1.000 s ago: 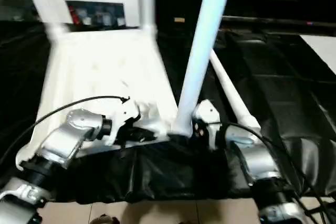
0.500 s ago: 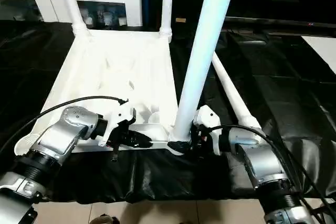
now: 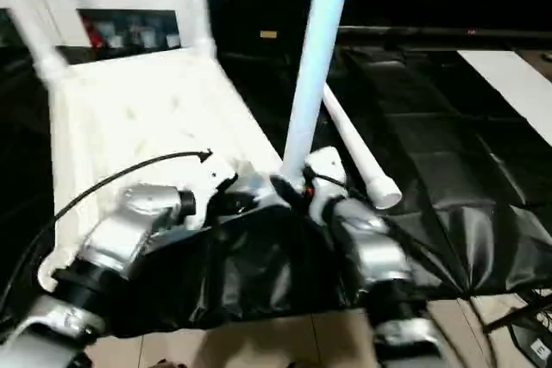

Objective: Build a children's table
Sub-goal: Rotate leg to tighten

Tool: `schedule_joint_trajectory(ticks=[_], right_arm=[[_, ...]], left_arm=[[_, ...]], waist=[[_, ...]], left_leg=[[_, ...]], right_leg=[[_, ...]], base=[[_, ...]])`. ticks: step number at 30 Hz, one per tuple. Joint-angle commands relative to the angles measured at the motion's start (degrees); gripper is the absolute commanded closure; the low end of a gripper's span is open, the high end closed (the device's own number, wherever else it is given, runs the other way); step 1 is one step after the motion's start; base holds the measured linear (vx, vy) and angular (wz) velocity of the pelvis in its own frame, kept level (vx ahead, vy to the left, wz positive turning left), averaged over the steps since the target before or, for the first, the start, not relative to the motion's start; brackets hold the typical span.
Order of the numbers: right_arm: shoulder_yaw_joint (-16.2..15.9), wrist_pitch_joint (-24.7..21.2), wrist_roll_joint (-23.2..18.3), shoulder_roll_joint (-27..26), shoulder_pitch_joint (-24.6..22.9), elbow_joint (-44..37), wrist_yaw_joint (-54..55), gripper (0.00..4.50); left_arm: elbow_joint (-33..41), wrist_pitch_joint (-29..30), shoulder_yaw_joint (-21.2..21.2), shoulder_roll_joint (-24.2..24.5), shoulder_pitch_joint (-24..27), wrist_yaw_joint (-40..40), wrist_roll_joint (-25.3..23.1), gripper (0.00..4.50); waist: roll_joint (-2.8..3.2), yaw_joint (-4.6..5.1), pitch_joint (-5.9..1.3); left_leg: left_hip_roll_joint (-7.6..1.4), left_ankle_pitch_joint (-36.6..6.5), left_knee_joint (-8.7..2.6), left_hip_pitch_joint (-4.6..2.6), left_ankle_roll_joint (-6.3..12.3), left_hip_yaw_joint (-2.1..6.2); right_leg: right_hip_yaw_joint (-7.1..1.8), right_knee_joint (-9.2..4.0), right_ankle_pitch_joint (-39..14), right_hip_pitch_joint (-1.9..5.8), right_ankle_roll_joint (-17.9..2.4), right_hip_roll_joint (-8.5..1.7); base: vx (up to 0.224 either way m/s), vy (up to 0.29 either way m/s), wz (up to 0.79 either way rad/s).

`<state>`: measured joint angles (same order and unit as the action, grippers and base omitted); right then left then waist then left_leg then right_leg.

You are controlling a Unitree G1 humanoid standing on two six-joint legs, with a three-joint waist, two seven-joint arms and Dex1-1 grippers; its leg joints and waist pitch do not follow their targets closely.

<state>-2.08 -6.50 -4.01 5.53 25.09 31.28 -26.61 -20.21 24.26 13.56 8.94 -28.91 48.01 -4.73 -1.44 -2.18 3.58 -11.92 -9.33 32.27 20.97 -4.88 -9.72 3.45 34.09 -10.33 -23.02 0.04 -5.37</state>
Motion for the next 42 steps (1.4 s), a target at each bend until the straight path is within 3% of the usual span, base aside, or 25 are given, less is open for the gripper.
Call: schedule_joint_trajectory(ticks=[1, 5, 9, 11, 16, 21, 23, 26, 35, 42], right_arm=[[-3.9, -0.3, 0.8, -3.1, 0.6, 2.8, -2.4, 1.19], [-3.6, -0.2, -0.4, -2.0, 0.7, 2.3, -5.1, 0.83], [-5.0, 0.9, -0.2, 0.8, -0.4, -0.6, -9.4, 0.51], [-5.4, 1.1, -0.7, 1.8, -1.0, -1.7, -11.7, 0.51], [-8.4, 2.5, -2.6, 7.8, -4.4, -7.4, -24.7, 0.51], [-10.6, -0.4, -5.4, 14.5, -6.9, -12.3, -37.2, 0.51], [-10.7, -0.8, -5.6, 14.8, -6.9, -12.5, -37.9, 0.51], [-11.2, -1.4, -5.8, 16.0, -7.0, -13.4, -39.9, 0.51], [-12.7, -2.8, -6.3, 18.1, -7.5, -15.7, -43.8, 1.19], [-12.7, -3.4, -6.6, 17.3, -8.2, -16.7, -43.7, 1.7]], left_arm=[[3.2, -1.5, 5.0, -5.5, 0.4, 3.2, 3.9, 4.5], [2.5, -1.9, 4.5, -4.7, -0.3, 3.5, 3.6, 4.5], [2.6, -1.9, 4.1, -2.6, -0.8, 5.6, 4.1, 4.5], [2.6, -1.8, 4.1, -2.0, -0.9, 6.7, 4.4, 4.5], [1.7, -2.6, 3.9, 1.3, -1.7, 12.0, 5.1, 4.5], [-0.1, -4.8, 4.1, 4.7, -3.1, 17.6, 5.3, 4.5], [-0.3, -5.0, 4.1, 4.9, -3.2, 17.9, 5.4, 4.5], [-0.9, -5.3, 4.3, 5.6, -3.8, 19.5, 5.6, 4.5], [-4.5, -7.4, 4.6, 7.5, -5.8, 23.0, 5.6, 4.5], [-5.3, -7.7, 4.0, 7.6, -5.7, 22.7, 5.5, 4.5]], waist=[[-0.22, -0.42, -3.08], [-0.15, -0.62, -3.23], [-0.09, -1.14, -3.52], [-0.11, -1.32, -3.53], [-0.01, -2.01, -3.56], [-0.14, -2.7, -3.33], [-0.21, -2.87, -3.2], [-0.31, -2.9, -3.22], [-0.52, -3.0, -3.22], [-0.56, -3.03, -3.06]], left_leg=[[-0.72, -17.4, -4.0, -0.02, 1.06, -0.01], [-0.77, -16.6, -3.79, -0.33, 1.82, -0.29], [-0.72, -12.3, -3.44, 0.08, 3.33, -0.51], [-0.68, -11.4, -3.38, 0.08, 3.79, -0.56], [-0.91, -10.6, -3.26, -0.02, 5.14, -0.61], [-0.93, -12.4, -3.3, -0.34, 5.2, -0.65], [-1.05, -13.1, -3.35, -0.48, 5.0, -0.74], [-1.05, -12.8, -3.47, -0.31, 4.37, -0.58], [-1.05, -11.1, -3.34, -0.17, 4.54, -0.55], [-1.11, -11.6, -3.44, -0.21, 4.34, -0.52]], right_leg=[[-1.78, -5.1, -22.4, 2.02, -7.7, -2.21], [-2.0, -4.84, -18.3, 1.92, -9.1, -2.08], [-2.0, -3.97, -11.2, 2.59, -11.0, -2.0], [-1.95, -3.87, -10.1, 2.66, -11.4, -1.98], [-2.02, -3.61, -8.6, 2.72, -12.1, -2.02], [-1.97, -3.94, -11.2, 2.68, -12.1, -2.01], [-2.1, -4.07, -12.2, 2.38, -12.1, -2.14], [-2.02, -4.0, -13.1, 2.57, -11.9, -2.25], [-2.01, -3.65, -10.6, 2.69, -12.4, -2.32], [-2.0, -3.74, -11.7, 2.65, -12.4, -2.39]], base=[[0.0, 0.0, 0.0], [0.0, 0.0, 0.0], [0.0, 0.0, 0.0], [0.0, 0.0, 0.0], [0.0, 0.0, 0.0], [0.0, 0.0, 0.0], [0.0, 0.0, 0.0], [0.0, 0.0, 0.0], [0.0, 0.0, 0.0], [0.0, 0.0, 0.0]])
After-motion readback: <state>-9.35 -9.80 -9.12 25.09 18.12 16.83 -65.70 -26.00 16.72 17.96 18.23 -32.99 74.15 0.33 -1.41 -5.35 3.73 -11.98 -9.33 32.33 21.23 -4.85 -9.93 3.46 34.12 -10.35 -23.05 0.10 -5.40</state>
